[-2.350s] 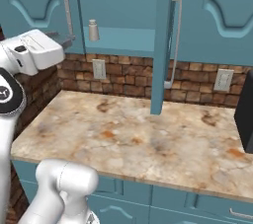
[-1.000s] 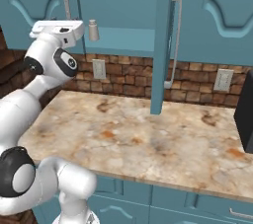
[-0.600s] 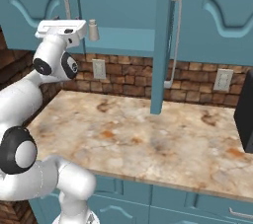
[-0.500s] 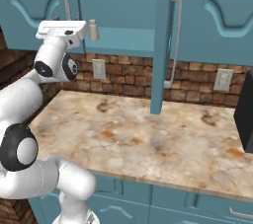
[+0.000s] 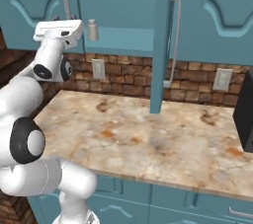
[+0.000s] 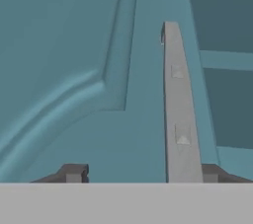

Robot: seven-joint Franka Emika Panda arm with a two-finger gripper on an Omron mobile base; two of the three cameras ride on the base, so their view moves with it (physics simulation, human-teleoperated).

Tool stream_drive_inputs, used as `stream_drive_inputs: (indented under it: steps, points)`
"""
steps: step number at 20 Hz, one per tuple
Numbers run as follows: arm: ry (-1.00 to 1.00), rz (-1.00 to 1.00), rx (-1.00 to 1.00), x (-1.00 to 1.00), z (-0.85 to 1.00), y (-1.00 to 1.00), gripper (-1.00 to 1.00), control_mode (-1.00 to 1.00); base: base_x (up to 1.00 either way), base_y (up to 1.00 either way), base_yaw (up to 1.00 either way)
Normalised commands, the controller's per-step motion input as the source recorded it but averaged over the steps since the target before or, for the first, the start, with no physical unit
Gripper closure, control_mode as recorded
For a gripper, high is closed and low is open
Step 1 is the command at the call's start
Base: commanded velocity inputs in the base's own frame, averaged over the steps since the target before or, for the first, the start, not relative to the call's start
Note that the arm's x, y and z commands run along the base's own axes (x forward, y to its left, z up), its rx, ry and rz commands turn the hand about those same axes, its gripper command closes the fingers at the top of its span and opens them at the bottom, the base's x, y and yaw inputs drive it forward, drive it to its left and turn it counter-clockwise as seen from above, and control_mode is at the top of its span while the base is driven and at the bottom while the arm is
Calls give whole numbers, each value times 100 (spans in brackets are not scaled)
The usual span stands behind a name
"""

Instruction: Move the mustard and shaker from the cabinet to the dining counter.

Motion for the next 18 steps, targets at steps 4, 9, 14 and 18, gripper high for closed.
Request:
stream_drive_inputs:
  steps: [4,9,14,18]
  points:
    - [18,7,-16,22,24,100,100,-100,0,0,0]
    - [23,8,-15,-12,27,100,100,-100,0,0,0]
    - [22,5,-10,-59,33,100,100,-100,0,0,0]
    - [17,4,-9,-79,28,100,100,-100,0,0,0]
